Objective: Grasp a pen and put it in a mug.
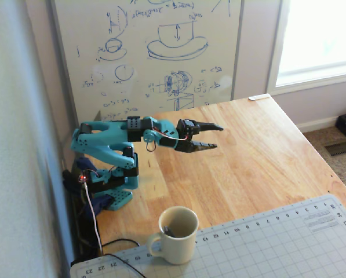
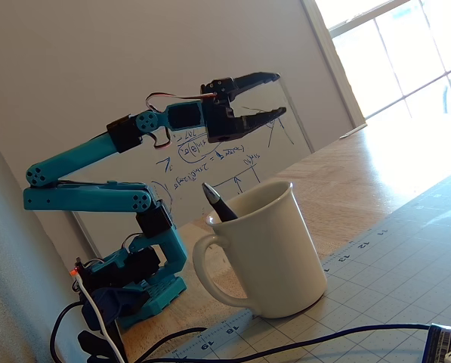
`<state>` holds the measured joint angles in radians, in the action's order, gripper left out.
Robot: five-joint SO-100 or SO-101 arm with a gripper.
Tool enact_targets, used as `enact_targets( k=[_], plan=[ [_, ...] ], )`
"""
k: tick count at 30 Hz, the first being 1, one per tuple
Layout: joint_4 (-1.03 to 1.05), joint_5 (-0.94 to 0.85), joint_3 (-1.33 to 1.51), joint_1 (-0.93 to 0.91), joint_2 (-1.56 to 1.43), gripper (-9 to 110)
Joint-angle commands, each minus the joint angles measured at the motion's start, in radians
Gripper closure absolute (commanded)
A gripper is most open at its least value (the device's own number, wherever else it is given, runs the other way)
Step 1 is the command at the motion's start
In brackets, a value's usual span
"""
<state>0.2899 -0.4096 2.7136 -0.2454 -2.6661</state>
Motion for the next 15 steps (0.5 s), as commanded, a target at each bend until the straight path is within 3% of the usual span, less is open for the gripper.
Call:
enact_targets(
  k=[1,15],
  plan=[
    [0.216,0.034,-0.143,0.118,-0.031,80],
    [0.721,0.034,-0.141,0.284,-0.273,80]
  ],
)
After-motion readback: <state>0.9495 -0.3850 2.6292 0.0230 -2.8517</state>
